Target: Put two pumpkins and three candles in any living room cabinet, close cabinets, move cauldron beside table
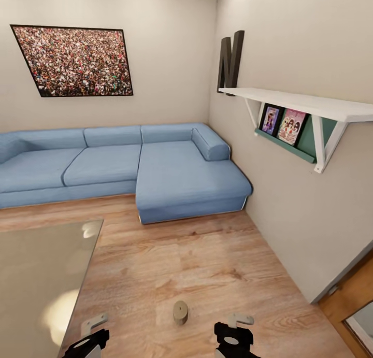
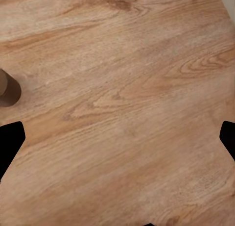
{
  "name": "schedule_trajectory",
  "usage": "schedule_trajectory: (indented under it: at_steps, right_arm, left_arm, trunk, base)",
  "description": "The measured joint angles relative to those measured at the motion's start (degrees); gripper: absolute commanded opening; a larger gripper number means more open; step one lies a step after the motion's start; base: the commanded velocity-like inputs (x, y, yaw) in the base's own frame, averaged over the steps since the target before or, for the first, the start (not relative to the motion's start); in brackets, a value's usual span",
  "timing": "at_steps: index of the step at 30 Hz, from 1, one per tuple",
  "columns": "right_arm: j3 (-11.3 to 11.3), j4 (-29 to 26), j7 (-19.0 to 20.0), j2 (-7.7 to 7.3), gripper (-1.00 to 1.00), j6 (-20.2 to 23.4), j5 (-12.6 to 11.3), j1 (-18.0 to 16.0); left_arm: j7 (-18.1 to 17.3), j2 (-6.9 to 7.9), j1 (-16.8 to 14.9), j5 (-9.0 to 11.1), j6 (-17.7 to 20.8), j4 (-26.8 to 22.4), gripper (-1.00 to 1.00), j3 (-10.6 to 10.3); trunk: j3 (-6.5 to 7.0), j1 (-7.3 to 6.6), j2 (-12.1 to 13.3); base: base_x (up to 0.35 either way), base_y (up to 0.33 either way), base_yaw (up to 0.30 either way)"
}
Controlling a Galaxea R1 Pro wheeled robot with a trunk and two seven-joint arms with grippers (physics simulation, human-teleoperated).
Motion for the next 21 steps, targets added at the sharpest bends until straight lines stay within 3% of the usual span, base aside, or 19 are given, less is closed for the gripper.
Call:
schedule_trajectory:
  at_steps: [21]
  right_arm:
    - [0.2, -0.1, 0.2, 0.0, 1.0, -0.3, 0.1, 0.0]
  left_arm:
    - [0.0, -0.02, 0.0, 0.0, 0.0, 0.0, 1.0, 0.0]
  trunk:
    - [0.0, -0.01, 0.0]
  base:
    - [0.175, 0.0, 0.0]
